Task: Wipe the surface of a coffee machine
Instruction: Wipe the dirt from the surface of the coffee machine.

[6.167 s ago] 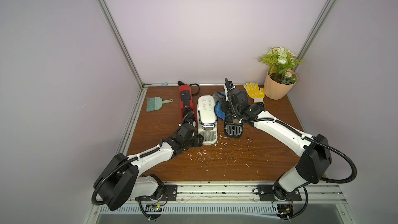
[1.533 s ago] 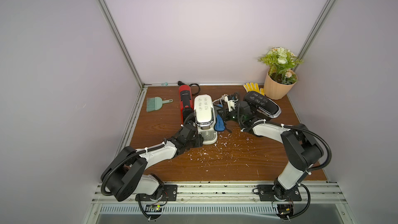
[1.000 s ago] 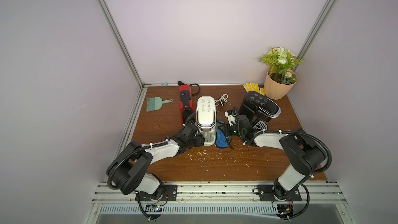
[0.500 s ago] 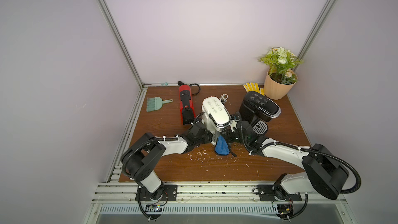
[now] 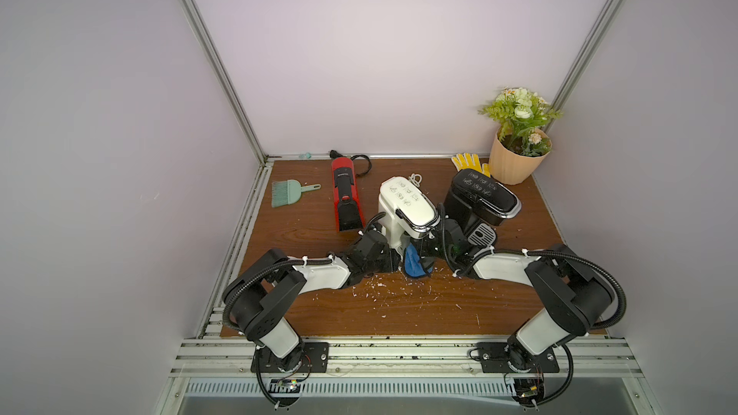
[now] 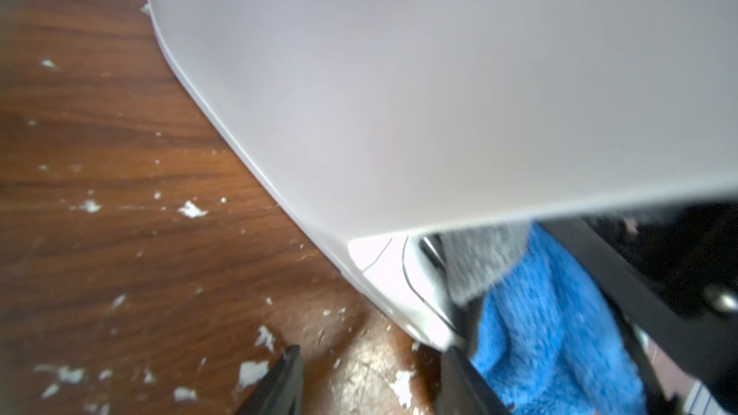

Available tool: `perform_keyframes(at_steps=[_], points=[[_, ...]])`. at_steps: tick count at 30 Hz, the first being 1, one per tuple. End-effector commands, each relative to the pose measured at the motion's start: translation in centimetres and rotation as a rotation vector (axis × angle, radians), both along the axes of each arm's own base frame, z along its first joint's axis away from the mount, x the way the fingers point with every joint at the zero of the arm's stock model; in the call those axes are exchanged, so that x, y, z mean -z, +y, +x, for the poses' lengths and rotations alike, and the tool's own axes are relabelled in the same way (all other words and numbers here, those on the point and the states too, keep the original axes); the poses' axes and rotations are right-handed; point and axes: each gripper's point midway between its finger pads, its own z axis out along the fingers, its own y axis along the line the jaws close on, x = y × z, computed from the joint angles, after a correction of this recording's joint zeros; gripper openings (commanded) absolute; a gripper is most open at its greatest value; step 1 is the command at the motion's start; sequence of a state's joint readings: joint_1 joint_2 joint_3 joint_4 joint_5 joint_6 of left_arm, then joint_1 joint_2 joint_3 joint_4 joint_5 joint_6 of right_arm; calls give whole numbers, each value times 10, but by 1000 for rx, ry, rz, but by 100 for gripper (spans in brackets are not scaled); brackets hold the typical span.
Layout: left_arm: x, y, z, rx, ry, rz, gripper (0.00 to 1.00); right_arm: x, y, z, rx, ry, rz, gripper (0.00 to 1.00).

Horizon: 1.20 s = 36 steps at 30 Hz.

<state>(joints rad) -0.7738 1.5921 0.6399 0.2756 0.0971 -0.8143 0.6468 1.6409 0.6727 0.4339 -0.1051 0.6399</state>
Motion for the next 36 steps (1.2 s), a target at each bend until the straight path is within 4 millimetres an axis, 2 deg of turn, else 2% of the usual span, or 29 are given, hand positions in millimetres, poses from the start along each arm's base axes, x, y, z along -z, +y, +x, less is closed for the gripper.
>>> perform_keyframes(at_steps=[1, 8, 13, 15, 18, 22, 26, 29, 31, 36], points=[[3, 4, -9, 9, 16, 16, 57, 2, -8, 28, 142, -28, 6, 1], [-6, 8, -10, 3, -5, 16, 57, 6, -63, 36, 356, -37, -117, 0], [-11, 10, -11, 1, -15, 13, 57, -5, -85, 34, 417, -57, -119, 0], [-15, 12, -11, -2, -23, 9, 57, -11, -81, 33, 397, -65, -96, 0], [-20, 16, -10, -16, -40, 14, 58, -29, -61, 25, 315, -96, -23, 0], [-29, 25, -10, -39, -64, 38, 58, -62, -33, -1, 220, -154, 44, 0], [-40, 33, -10, -67, -98, 36, 58, -77, -22, -23, 164, -146, 155, 0], [-45, 39, -9, -95, -113, 33, 58, -75, -17, -31, 152, -126, 203, 0], [-46, 40, -9, -96, -120, 32, 58, -64, -15, -30, 156, -98, 215, 0], [-45, 42, -11, -95, -114, 36, 58, -40, 10, -23, 123, -35, 286, 0]])
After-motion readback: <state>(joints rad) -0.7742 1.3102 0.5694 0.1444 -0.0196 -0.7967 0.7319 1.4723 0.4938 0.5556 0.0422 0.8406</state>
